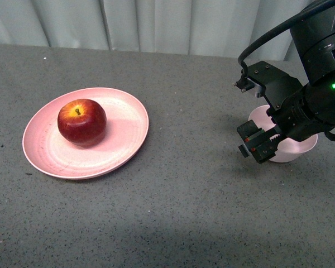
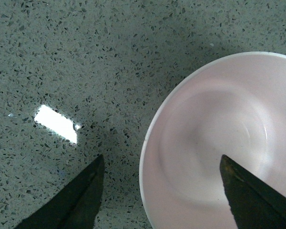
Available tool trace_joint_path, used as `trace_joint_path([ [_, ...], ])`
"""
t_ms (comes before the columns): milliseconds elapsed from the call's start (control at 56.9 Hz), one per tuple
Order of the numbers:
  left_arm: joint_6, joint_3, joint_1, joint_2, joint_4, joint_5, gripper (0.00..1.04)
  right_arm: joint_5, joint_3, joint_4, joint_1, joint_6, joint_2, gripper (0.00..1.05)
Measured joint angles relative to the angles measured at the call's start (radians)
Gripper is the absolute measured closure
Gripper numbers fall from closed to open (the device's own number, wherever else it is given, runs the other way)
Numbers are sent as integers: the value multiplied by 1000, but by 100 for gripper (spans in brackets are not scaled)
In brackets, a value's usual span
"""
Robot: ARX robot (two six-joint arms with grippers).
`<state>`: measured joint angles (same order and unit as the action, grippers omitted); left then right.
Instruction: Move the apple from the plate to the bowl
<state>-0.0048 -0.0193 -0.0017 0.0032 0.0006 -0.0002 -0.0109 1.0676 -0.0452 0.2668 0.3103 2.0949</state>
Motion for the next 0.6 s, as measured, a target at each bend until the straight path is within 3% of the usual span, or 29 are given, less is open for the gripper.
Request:
trace_joint_path([
  [439,0,0,0,0,0,0,7,35,40,-32,-4,-27,26,102],
  [598,0,0,0,0,0,0,7,41,48,-38,-8,-26,26,104],
])
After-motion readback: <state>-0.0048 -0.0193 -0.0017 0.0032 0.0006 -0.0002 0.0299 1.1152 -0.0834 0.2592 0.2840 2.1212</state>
